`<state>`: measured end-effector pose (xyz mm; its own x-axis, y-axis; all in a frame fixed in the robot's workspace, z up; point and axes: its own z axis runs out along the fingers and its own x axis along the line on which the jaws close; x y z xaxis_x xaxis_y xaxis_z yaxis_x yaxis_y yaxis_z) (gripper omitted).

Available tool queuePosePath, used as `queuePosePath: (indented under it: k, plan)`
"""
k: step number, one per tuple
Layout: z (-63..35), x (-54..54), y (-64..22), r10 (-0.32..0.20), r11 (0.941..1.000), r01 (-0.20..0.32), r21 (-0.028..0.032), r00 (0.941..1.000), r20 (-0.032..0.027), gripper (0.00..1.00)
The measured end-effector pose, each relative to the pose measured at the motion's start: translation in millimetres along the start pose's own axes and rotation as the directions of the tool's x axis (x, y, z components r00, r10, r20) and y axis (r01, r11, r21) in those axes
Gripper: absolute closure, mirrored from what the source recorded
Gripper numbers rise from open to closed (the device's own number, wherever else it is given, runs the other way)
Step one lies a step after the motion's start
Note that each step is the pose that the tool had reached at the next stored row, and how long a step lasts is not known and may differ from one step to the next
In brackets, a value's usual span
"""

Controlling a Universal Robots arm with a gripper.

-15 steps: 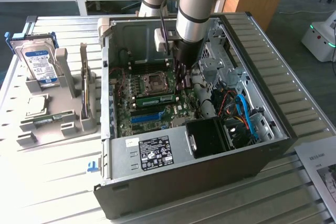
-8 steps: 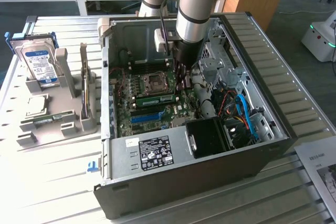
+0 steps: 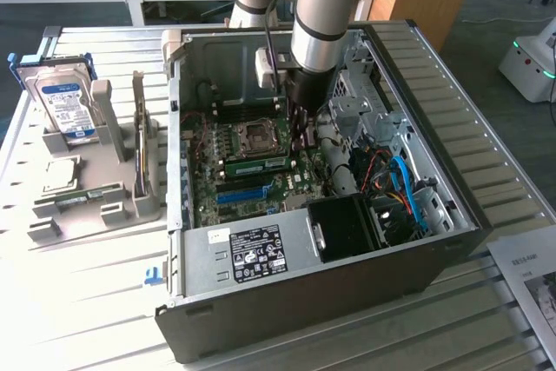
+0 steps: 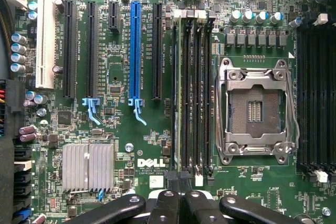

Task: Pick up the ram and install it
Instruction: 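Press down the ram until it locks into place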

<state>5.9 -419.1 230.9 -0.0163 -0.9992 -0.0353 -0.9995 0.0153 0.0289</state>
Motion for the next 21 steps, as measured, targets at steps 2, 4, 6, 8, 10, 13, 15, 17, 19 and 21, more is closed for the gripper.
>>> queuePosePath:
  k: [2, 4, 6, 8, 10, 13, 15, 17, 19, 21]
  plan:
    - [0.9, 0.1, 0.0, 0.0, 1.0, 0.0, 0.0, 1.0, -0.0001, 0.9]
    - [1.4, 0.1, 0.0, 0.0, 1.0, 0.0, 0.0, 1.0, -0.0002, 0.9]
    - [1.4, 0.1, 0.0, 0.0, 1.0, 0.0, 0.0, 1.0, -0.0003, 0.9]
    - [1.5, 0.1, 0.0, 0.0, 1.0, 0.0, 0.0, 1.0, -0.0001, 0.9]
    - [1.7, 0.1, 0.0, 0.0, 1.0, 0.0, 0.0, 1.0, 0.0, 0.9]
    - [2.3, 0.1, -0.1, 0.0, 1.0, 0.0, 0.0, 1.0, -0.0001, 0.9]
    - [2.8, 0.1, -0.1, 0.0, 1.0, 0.0, 0.0001, 1.0, 0.0, 0.9]
    - [3.2, 0.1, -0.1, 0.0, 1.0, 0.0, 0.0, 1.0, -0.0001, 0.9]
    - [3.5, 0.1, -0.1, 0.0, 1.0, 0.0, 0.0, 1.0, -0.0002, 0.9]
    - [3.6, 0.1, -0.1, 0.0, 1.0, 0.0, 0.0, 1.0, -0.0001, 0.9]
